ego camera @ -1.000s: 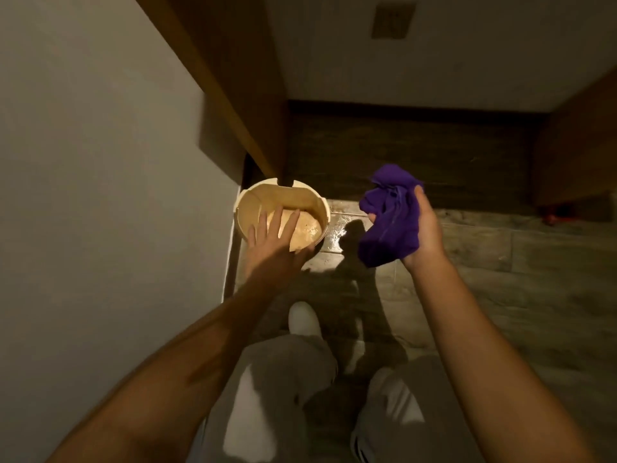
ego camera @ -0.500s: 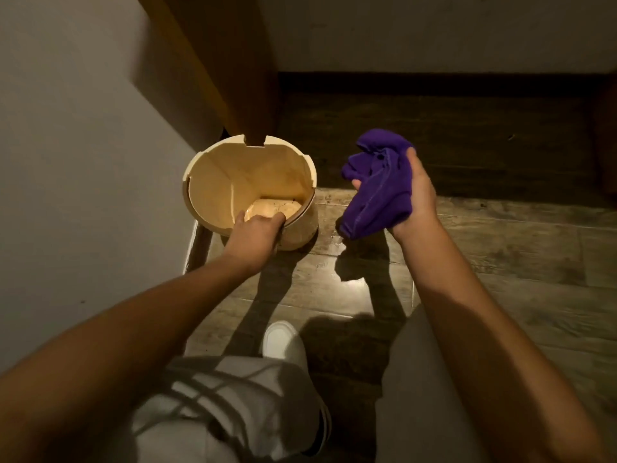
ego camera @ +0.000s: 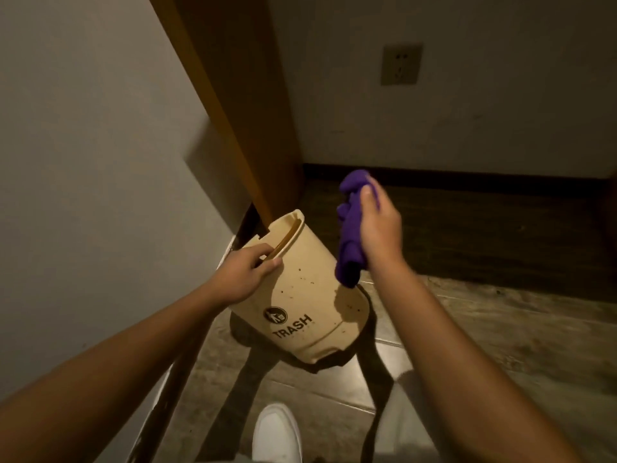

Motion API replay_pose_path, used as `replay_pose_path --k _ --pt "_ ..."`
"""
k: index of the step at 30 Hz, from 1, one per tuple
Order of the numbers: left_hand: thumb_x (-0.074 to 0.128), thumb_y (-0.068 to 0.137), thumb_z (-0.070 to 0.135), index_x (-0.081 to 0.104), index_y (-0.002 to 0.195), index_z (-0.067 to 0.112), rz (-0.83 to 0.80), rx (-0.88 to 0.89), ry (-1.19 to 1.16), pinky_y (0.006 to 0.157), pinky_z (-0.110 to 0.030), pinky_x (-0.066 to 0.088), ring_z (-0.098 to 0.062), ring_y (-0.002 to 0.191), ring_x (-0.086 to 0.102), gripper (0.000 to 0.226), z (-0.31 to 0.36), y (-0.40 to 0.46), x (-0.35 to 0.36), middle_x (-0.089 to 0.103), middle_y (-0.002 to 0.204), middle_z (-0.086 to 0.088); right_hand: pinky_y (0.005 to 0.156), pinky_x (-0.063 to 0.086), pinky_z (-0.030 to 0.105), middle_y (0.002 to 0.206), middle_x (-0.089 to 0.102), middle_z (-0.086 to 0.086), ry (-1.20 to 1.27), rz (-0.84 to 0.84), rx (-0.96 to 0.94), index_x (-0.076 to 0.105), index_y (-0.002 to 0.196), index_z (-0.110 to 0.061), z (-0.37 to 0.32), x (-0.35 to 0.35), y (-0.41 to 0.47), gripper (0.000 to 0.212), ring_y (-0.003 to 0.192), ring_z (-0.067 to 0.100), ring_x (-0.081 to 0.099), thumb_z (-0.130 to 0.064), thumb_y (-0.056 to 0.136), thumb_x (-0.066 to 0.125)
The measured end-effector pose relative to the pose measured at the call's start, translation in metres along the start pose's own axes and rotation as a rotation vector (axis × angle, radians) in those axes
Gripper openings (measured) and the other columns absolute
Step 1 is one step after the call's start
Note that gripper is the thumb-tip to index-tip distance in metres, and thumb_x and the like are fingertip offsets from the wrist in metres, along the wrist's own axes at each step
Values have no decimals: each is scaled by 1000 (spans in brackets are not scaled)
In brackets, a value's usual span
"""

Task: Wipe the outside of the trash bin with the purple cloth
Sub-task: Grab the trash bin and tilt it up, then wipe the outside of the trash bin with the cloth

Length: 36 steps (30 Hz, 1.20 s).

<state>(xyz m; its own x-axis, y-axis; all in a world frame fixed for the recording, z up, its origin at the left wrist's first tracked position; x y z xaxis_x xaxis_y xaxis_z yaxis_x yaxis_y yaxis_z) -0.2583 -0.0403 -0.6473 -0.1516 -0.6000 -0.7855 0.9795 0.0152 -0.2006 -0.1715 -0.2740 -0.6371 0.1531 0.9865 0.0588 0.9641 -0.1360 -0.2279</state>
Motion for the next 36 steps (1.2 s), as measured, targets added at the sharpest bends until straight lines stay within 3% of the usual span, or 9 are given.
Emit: replay_pose_path --k 3,7,12,16,20,23,27,32,36 --pt "48 101 45 63 118 29 103 -15 -67 80 -35 52 -11 97 62 27 -6 6 6 67 105 9 87 59 36 138 61 -1 -173 -46 -110 48 150 -41 26 40 -24 44 109 14 66 -49 108 41" --pt "49 104 34 63 106 25 250 64 -170 60 -10 43 2 76 64 17 -1 12 10 67 85 11 111 41 46 166 35 0 -511 -44 -284 32 158 -44 54 90 -53 51 145 22 39 -54 108 29" --pt "46 106 34 64 106 19 254 63 -294 64 -20 52 -6 77 68 24 -6 17 10 72 87 5 128 11 53 170 32 0 -629 -45 -372 35 161 -34 73 120 -56 58 160 23 17 -49 108 15" --pt "49 105 32 63 102 11 305 50 -328 62 -36 53 -22 74 68 26 -8 21 14 71 84 -7 126 20 51 161 48 0 -637 -67 -418 46 155 -29 79 120 -45 57 154 23 32 -45 108 19" --pt "47 104 37 60 103 19 434 -42 -259 57 -15 46 5 78 62 22 -32 19 9 65 87 10 124 25 52 160 49 2 -771 -155 -366 48 154 -29 102 115 -25 54 153 25 34 -47 108 26" --pt "43 105 37 56 104 22 460 -84 -233 57 -13 42 15 78 58 19 -53 16 4 60 88 14 123 28 52 156 53 5 -843 -187 -333 51 152 -27 119 108 -9 51 149 29 39 -45 108 32" --pt "43 104 37 58 102 19 479 -89 -233 59 -25 40 12 73 55 23 -65 18 1 59 85 11 112 41 50 146 61 7 -890 -141 -245 57 147 -24 139 85 18 49 136 29 51 -43 108 34" --pt "43 104 37 58 101 19 493 -102 -254 58 -23 38 14 74 56 23 -71 19 0 60 84 11 111 45 40 145 63 3 -844 -123 -165 60 145 -20 155 67 39 45 134 25 55 -37 110 36" --pt "42 105 35 56 102 21 483 -102 -217 58 -23 37 13 75 56 20 -68 15 1 59 85 12 89 46 31 137 67 6 -853 -96 -84 63 142 -21 164 44 51 43 117 27 64 -39 110 39"
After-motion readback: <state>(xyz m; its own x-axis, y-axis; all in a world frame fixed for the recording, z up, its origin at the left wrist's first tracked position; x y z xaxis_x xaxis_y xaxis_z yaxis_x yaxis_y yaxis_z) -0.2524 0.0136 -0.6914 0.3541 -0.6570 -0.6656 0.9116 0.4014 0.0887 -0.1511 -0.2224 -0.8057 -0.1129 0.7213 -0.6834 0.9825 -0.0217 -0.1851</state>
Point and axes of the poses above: each hand's wrist, its own y-axis towards the middle knuckle, its own x-axis out of the palm, z = x × y, the point moved 4 cm from there along y, towards the middle knuckle
